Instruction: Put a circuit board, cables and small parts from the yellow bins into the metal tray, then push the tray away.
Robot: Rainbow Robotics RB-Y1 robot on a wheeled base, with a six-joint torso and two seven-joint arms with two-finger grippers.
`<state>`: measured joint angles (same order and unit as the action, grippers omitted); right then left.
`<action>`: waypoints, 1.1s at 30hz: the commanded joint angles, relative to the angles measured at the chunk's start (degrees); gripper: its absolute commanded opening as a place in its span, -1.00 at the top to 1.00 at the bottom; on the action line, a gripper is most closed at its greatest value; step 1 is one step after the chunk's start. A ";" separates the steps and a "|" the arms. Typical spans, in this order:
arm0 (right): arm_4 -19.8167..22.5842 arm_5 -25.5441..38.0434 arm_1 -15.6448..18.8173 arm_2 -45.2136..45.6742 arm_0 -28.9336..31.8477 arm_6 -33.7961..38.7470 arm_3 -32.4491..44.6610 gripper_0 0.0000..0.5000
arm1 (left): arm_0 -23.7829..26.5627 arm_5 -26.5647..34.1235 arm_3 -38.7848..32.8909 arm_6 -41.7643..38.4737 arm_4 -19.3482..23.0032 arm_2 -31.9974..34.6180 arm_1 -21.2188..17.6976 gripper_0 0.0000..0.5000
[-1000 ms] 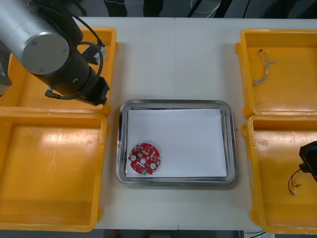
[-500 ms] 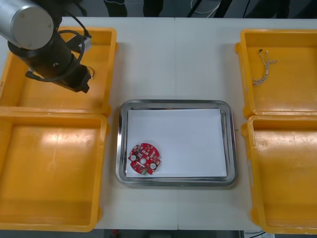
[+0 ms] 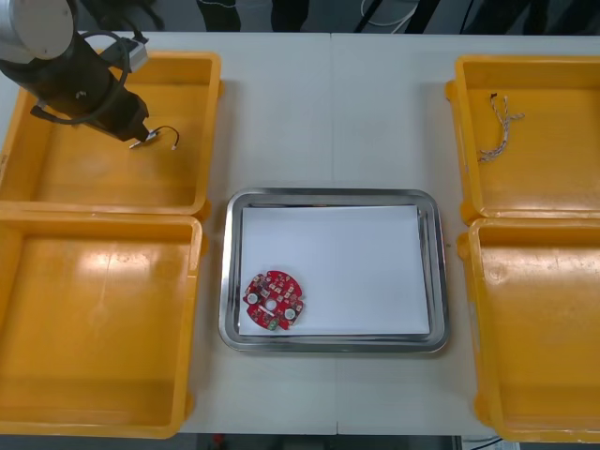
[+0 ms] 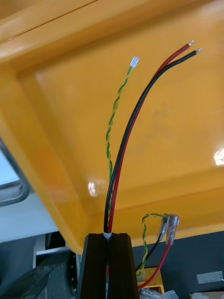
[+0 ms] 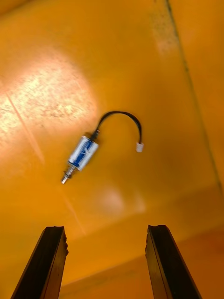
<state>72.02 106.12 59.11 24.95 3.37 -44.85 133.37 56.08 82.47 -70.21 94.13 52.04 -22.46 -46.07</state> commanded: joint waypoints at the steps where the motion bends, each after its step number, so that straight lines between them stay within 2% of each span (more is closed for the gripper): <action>1: 5.23 0.05 5.40 -1.22 -5.74 -6.48 1.19 1.00 | 5.09 -3.46 4.29 14.94 -0.89 1.81 2.13 -1.00; 6: 7.25 -2.24 6.90 -5.09 -10.05 -11.84 4.27 1.00 | 7.12 -4.86 9.21 19.86 -2.12 1.81 4.24 -1.00; 18: 5.85 -8.21 6.90 -16.78 -19.19 -23.09 12.00 1.00 | 10.89 -6.80 21.34 34.01 -4.94 3.66 8.90 -1.00; 27: 1.72 -11.73 6.72 -30.58 -27.98 -29.68 14.46 1.00 | 14.41 -9.70 29.87 36.82 -9.07 3.66 12.59 -1.00; 33: -3.91 -12.17 4.09 -40.25 -33.25 -35.75 14.37 1.00 | 15.46 -12.86 34.00 38.32 -10.03 3.66 13.99 -1.00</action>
<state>70.27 94.29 63.85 -11.07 -26.16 -76.13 146.52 67.89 71.19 -37.02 130.25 42.92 -20.12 -33.29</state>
